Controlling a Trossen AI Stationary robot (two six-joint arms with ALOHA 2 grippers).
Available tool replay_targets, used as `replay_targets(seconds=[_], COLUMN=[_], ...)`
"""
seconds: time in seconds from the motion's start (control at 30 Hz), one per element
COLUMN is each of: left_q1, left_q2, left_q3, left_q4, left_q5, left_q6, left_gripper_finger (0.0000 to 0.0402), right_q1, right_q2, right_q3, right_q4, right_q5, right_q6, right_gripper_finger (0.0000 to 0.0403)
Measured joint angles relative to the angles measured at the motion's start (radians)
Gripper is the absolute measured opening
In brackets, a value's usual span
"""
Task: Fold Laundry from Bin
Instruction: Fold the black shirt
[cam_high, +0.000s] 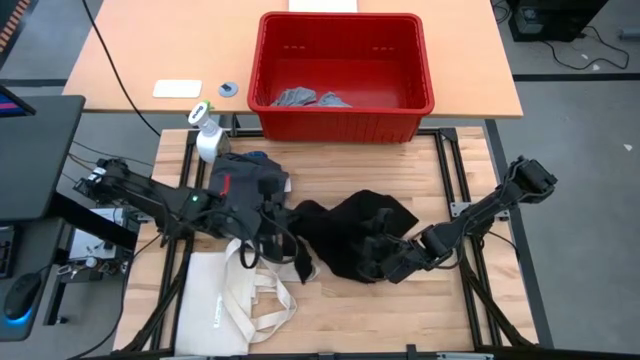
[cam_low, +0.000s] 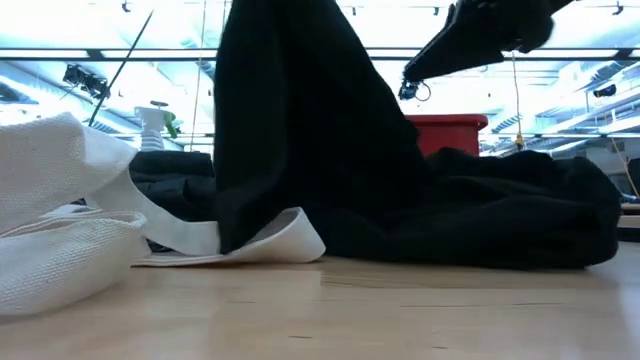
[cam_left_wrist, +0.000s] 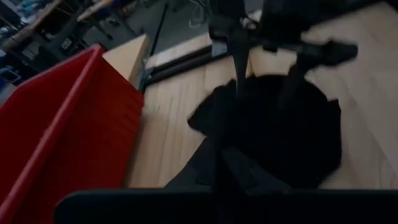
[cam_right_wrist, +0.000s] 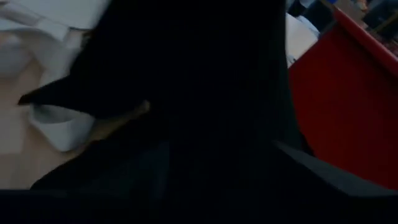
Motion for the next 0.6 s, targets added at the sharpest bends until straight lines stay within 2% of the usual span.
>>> replay_targets(seconds=[0.17,0.37,0.6], left_q1=[0.005,0.008,-0.011], left_q2=[0.001,0.001,0.004], left_q3=[0.011,0.011,0.011], left_q4=[-0.001,-0.031,-0.047], left_q5=[-0.007,-0.007,0.010], left_q6=[0.000,-0.025,-0.027], left_gripper_finger=[0.0004,0.0004,0.0004], right_q1=[0.001,0.024,0.023], right_q2=[0.038,0.072,0.071], right_q3=[-0.001,-0.001,-0.001], right_q4=[0.001,0.029,0.042], right_q5=[0.063,0.068,-0.037], right_q6=[0.086,0.156,0.212], right_gripper_finger=[0.0307,0.0294,0.0273])
